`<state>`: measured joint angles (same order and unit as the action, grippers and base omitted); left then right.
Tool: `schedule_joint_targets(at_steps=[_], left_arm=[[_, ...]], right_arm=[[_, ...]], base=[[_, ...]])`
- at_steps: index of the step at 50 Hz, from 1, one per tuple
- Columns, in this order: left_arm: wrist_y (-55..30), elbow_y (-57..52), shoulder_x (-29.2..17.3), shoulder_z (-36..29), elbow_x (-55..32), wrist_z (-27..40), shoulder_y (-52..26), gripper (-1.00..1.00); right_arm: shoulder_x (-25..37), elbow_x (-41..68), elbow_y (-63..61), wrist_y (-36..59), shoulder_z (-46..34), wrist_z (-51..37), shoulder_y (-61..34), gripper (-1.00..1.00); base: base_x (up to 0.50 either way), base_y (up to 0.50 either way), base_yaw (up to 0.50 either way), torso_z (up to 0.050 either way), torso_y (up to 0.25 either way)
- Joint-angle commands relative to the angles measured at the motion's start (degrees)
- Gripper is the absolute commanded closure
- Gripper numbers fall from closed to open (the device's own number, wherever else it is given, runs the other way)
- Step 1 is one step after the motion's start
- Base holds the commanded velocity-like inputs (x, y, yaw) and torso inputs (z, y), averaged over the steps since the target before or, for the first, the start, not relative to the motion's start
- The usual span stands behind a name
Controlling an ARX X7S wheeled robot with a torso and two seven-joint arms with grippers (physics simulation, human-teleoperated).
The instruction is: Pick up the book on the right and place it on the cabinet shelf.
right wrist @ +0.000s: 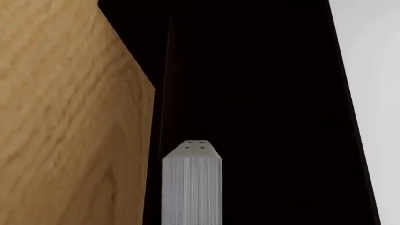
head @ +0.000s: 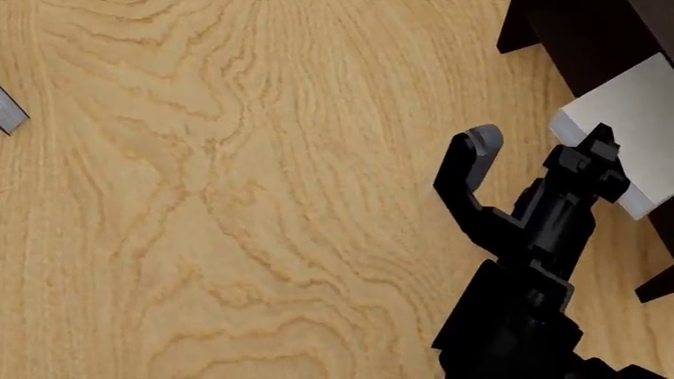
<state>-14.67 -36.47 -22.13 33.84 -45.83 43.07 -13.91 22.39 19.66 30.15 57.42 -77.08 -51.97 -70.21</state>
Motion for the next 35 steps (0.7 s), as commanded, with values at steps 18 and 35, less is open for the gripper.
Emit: schedule_joint_targets(at_steps=[18, 35], left_arm=[[0.2, -0.4, -0.4, -0.5, 0.4, 0.0, 0.3, -1.00], [0.4, -0.5, -0.5, -0.4, -0.1, 0.0, 0.4, -1.00]], right_arm=[[-6.0, -2.9, 28.3, -14.9, 0.4, 8.1, -1.5, 1.00], [-11.1, -2.8, 44.3, -24.8, 1.9, 13.5, -3.9, 1.00]], base=[[0.00, 0.00, 0.00, 0.000, 0.000], [0.01, -0.01, 0.00, 0.000, -0.001]])
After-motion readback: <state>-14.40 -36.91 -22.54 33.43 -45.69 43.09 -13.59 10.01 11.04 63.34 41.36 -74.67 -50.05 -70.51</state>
